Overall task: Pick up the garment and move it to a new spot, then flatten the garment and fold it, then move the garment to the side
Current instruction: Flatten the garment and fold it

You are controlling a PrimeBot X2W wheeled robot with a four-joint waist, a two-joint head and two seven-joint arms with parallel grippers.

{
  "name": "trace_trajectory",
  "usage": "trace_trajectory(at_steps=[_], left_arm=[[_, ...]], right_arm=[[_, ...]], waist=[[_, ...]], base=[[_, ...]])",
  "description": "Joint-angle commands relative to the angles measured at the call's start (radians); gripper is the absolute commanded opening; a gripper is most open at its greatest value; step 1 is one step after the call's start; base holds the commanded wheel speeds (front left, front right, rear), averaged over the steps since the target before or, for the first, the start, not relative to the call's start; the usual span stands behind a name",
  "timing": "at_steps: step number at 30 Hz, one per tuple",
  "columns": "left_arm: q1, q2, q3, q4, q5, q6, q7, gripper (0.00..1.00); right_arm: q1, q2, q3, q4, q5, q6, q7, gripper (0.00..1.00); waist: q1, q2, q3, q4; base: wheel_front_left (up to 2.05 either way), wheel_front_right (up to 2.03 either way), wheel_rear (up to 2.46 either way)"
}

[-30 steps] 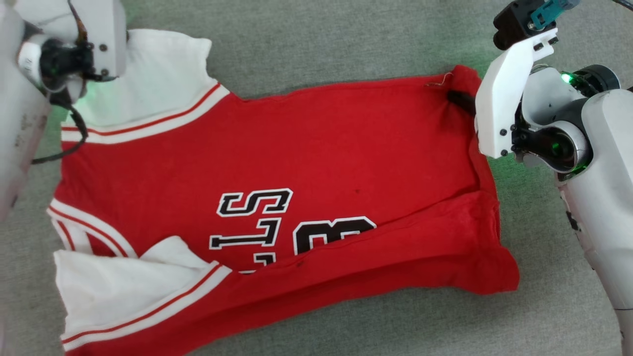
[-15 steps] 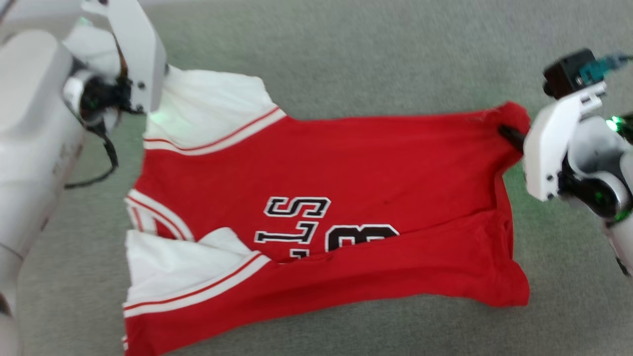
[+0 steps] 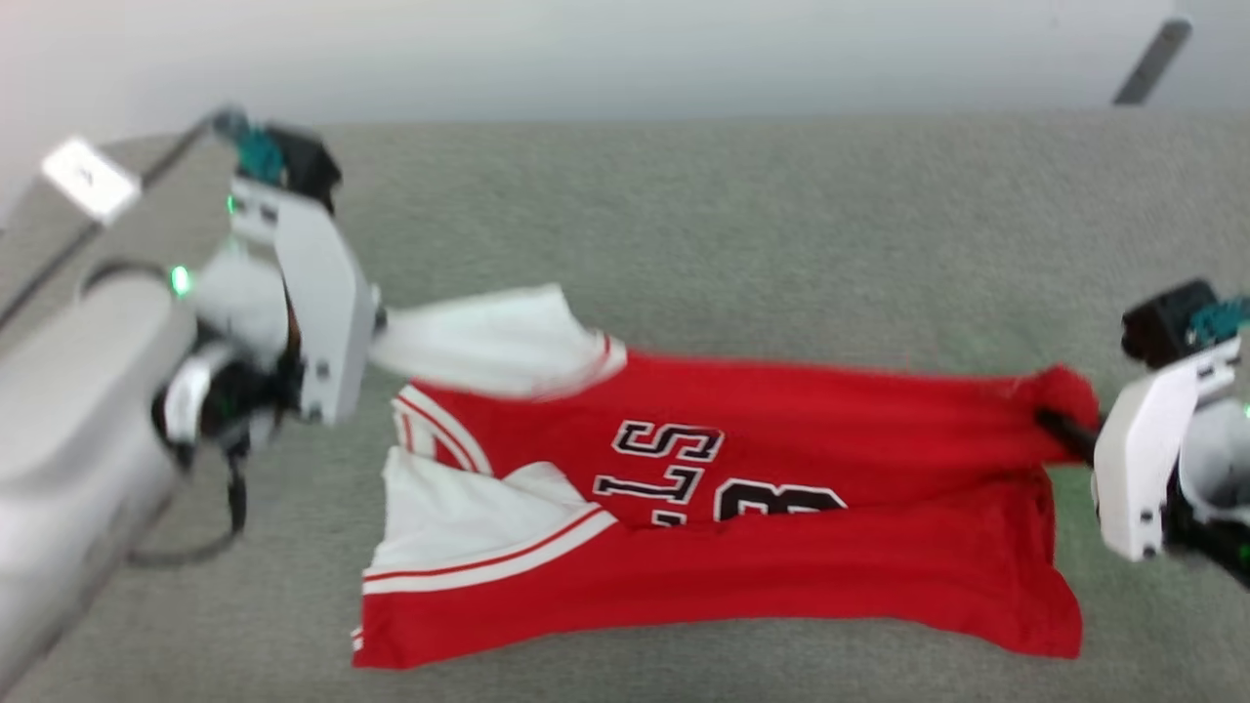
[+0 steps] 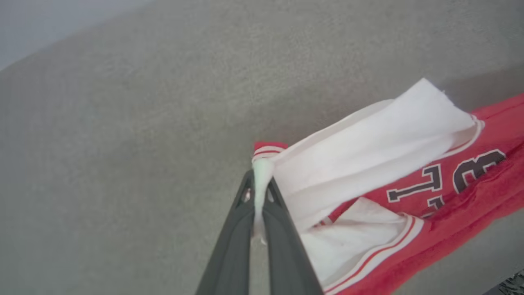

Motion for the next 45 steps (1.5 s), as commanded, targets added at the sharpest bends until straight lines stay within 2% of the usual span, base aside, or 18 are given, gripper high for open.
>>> trace_trajectory(at_steps=[1,5,8,14,21,22,23,24,25,26,27,33,36,41,45], left_arm=[[0.046,0.026,-0.001,-0.053,-0.008,0.033,0.005,0.0],[0.152,0.082,-0.008,-0.197,-0.042,0.112,-0.001,0.0],[0.225,0.088,-0.02,-0.235,-0.066,0.133,-0.018,0.0],[0.305,0.046,-0.035,-0.178,-0.101,0.105,-0.058,0.0],[0.338,-0.037,-0.033,-0.003,-0.143,0.037,-0.091,0.0],[0.333,-0.043,-0.036,0.016,-0.138,0.027,-0.095,0.0],[0.323,-0.046,-0.035,0.03,-0.127,0.019,-0.108,0.2],[0.32,-0.052,-0.032,0.044,-0.125,0.01,-0.117,0.38],[0.32,-0.057,-0.032,0.054,-0.125,0.002,-0.123,0.48],[0.317,-0.058,-0.035,0.062,-0.115,-0.004,-0.131,0.92],[0.313,-0.058,-0.037,0.069,-0.11,-0.01,-0.137,1.0],[0.347,-0.046,-0.036,0.069,-0.106,-0.027,-0.173,1.0],[0.365,-0.028,-0.019,0.038,-0.098,-0.021,-0.234,1.0],[0.424,0.017,0.012,-0.044,-0.042,-0.004,-0.413,1.0],[0.489,0.047,0.048,-0.112,-0.008,0.033,-0.582,1.0]], right_arm=[[0.038,-0.011,-0.011,-0.012,0.009,-0.002,0.003,0.0],[0.123,-0.016,-0.028,-0.05,0.015,-0.002,0.027,0.0],[0.167,-0.006,-0.033,-0.064,0.005,-0.001,0.044,0.0],[0.211,0.02,-0.009,-0.053,-0.003,-0.001,0.072,0.0],[0.205,0.055,0.023,0.001,-0.007,-0.001,0.072,0.0],[0.201,0.057,0.027,0.007,-0.006,-0.001,0.076,0.1],[0.198,0.057,0.03,0.011,-0.002,-0.001,0.08,0.32],[0.195,0.055,0.032,0.012,0.002,-0.001,0.082,0.61],[0.193,0.053,0.034,0.011,0.006,-0.001,0.087,1.0],[0.191,0.048,0.034,0.01,0.006,-0.001,0.089,1.0],[0.19,0.046,0.032,0.008,0.005,-0.001,0.092,1.0],[0.227,0.039,0.004,-0.019,0.04,-0.001,0.13,1.0],[0.249,0.029,-0.033,-0.053,0.045,-0.001,0.125,1.0],[0.298,0.046,-0.129,-0.084,0.018,-0.001,0.078,1.0],[0.345,0.082,-0.218,-0.083,-0.005,-0.001,0.049,1.0]], waist=[[0.0,0.0,-0.044,0.047],[0.0,0.0,-0.045,0.055],[0.0,0.0,-0.044,0.053],[0.0,0.0,-0.054,0.041],[0.0,0.0,-0.085,0.027],[0.0,0.0,-0.091,0.027],[0.0,0.0,-0.098,0.027],[0.0,0.0,-0.106,0.028],[0.0,0.0,-0.115,0.029],[0.0,0.0,-0.125,0.03],[0.0,0.0,-0.134,0.031],[0.0,0.0,-0.205,0.043],[0.0,0.0,-0.232,0.05],[0.0,0.0,-0.261,0.06],[0.0,0.0,-0.28,0.071]], base=[[0.0,0.0,0.0],[0.0,0.0,0.0],[0.0,0.0,0.0],[0.0,0.0,0.0],[0.0,0.0,0.0],[0.0,0.0,0.0],[0.0,0.0,0.0],[0.0,0.0,0.0],[0.0,0.0,0.0],[0.0,0.0,0.0],[0.0,0.0,0.0],[0.0,0.0,0.0],[0.0,0.0,0.0],[0.0,0.0,0.0],[0.0,0.0,0.0]])
